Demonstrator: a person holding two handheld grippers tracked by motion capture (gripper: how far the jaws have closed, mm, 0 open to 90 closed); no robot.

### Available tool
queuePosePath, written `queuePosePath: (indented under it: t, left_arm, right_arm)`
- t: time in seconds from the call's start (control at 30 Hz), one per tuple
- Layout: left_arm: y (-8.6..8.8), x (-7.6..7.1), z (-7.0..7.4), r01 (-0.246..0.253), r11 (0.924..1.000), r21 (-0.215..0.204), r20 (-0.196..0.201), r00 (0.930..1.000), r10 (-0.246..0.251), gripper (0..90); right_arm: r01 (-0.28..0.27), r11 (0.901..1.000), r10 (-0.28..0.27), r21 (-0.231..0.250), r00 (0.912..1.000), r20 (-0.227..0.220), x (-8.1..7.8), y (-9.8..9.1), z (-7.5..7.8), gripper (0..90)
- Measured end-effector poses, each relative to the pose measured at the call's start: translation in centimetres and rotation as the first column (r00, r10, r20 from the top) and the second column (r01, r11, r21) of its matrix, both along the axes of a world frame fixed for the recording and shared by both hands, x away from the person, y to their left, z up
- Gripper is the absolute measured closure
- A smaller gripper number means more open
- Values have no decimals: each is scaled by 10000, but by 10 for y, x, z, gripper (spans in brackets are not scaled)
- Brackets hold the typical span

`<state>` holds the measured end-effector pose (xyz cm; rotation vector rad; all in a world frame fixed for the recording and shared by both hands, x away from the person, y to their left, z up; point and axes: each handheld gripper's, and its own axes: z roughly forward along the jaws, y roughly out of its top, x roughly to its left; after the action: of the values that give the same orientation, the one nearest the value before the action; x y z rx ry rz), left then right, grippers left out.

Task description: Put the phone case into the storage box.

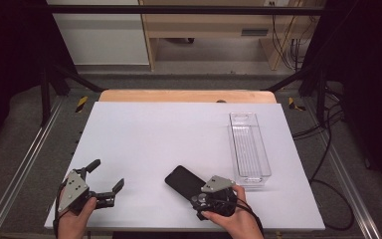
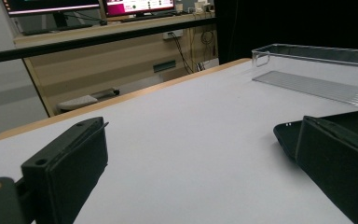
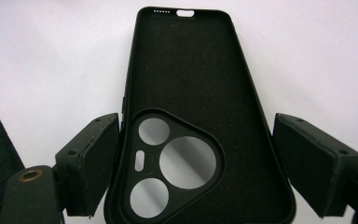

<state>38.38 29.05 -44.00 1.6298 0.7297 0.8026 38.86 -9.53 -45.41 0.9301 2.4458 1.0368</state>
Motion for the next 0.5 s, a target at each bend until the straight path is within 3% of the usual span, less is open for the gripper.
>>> queuePosePath:
  t: [0.03,0.3,0.4,0.5]
  left_arm:
    - [-1,0,1,47,10000,38,5,10000,-47,21]
    - [-29,11,25,533,9981,323,376,9978,-545,22]
    - [-48,30,41,702,9973,233,681,9951,-717,22]
    - [-59,42,44,688,9976,-20,929,9933,-683,26]
  right_arm:
    - [0,10000,0,0,10000,0,0,0,0,174]
    - [-394,9992,398,-119,9988,299,10,1,50,173]
    - [-434,9988,442,-240,9985,337,21,3,68,173]
    - [-418,9984,429,-391,9987,281,34,4,79,173]
